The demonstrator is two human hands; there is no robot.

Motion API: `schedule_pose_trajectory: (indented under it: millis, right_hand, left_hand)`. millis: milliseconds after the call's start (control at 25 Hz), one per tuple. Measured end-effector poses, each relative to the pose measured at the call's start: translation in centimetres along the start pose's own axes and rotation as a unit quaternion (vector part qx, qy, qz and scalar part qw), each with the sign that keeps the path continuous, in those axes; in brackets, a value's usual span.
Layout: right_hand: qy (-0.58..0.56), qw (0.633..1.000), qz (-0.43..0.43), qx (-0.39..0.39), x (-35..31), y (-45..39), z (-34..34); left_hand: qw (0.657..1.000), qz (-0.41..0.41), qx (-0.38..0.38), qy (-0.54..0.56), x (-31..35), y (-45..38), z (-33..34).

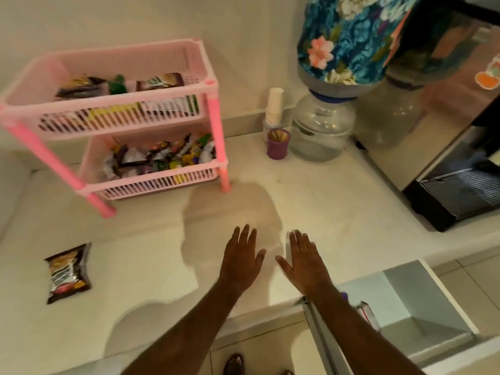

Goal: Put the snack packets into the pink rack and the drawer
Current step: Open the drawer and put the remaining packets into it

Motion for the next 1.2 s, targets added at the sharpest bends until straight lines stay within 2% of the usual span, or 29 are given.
schedule_pose_trajectory:
  millis: [400, 600, 880, 1080, 1200]
  right_hand:
    - [0.050, 0.989, -0.129, -0.042, -15.8, -3.9, 4.1]
    - [0.081, 0.979, -0.175, -0.060, -21.3, -4.5, 6.8]
    - [0.095, 0.974, -0.191, -0.072, -24.1, -4.8, 8.9]
    - [0.103, 0.973, -0.185, -0.087, -24.3, -4.8, 10.1]
    - [0.109, 0.973, -0.183, -0.088, -24.1, -4.4, 10.5]
  left_hand:
    - [0.989, -0.147, -0.016, -0.006, -18.1, 5.3, -3.2]
    - [0.974, -0.221, 0.030, -0.029, -26.2, 8.2, -7.1]
    - [0.942, -0.311, 0.114, -0.051, -35.6, 12.6, -13.7]
    - [0.901, -0.427, 0.075, 0.019, -39.4, 15.2, -12.5]
    - [0.894, -0.437, 0.073, 0.068, -39.8, 15.4, -11.4]
Point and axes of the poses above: each hand's wrist, its own y-axis away from the middle knuckle, its own z-axis out of the palm, x = y × z, the point moved 8 cm from there along -y, towards the middle knuckle
